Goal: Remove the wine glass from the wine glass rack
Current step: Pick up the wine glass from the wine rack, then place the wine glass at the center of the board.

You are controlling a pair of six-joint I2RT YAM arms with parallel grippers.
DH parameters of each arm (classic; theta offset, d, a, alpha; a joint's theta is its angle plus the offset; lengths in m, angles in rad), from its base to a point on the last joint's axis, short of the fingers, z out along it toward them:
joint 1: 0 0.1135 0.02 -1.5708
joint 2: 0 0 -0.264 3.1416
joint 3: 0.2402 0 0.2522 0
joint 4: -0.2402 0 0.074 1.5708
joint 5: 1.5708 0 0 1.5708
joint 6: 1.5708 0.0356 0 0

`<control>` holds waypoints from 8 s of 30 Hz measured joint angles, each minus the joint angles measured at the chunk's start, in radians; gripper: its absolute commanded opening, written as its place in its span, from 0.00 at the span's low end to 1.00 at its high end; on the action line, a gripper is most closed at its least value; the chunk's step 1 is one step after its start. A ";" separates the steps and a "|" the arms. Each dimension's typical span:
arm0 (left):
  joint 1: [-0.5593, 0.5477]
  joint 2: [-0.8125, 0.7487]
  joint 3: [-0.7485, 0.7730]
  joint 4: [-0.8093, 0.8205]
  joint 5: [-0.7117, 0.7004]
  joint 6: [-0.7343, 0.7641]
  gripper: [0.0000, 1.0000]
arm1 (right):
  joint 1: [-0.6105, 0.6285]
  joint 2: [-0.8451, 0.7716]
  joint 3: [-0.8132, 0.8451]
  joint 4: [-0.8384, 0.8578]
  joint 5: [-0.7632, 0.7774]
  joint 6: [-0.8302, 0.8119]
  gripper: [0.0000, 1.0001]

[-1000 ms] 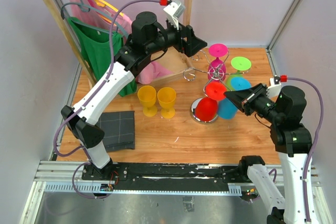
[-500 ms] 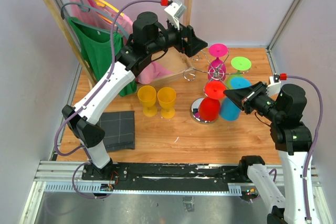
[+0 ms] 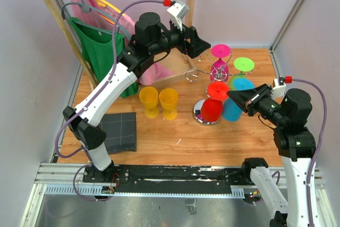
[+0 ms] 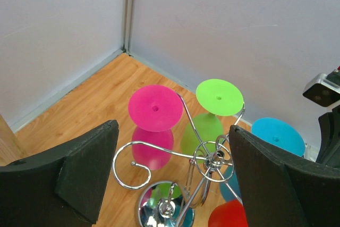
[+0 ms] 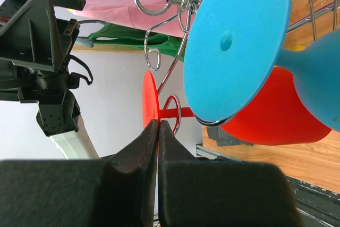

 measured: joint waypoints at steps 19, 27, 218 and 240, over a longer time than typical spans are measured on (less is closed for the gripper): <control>0.000 0.000 0.000 0.000 0.000 0.000 0.89 | 0.002 0.000 -0.023 0.029 -0.020 0.035 0.01; -0.002 0.000 0.000 0.000 0.000 0.000 0.89 | 0.023 0.029 -0.022 0.029 -0.025 0.025 0.01; -0.013 0.009 0.000 -0.019 0.002 0.026 0.90 | 0.232 0.061 0.019 0.292 -0.098 0.119 0.01; -0.013 0.010 0.000 -0.013 -0.175 0.027 0.93 | 0.234 0.092 0.048 0.626 -0.166 0.208 0.01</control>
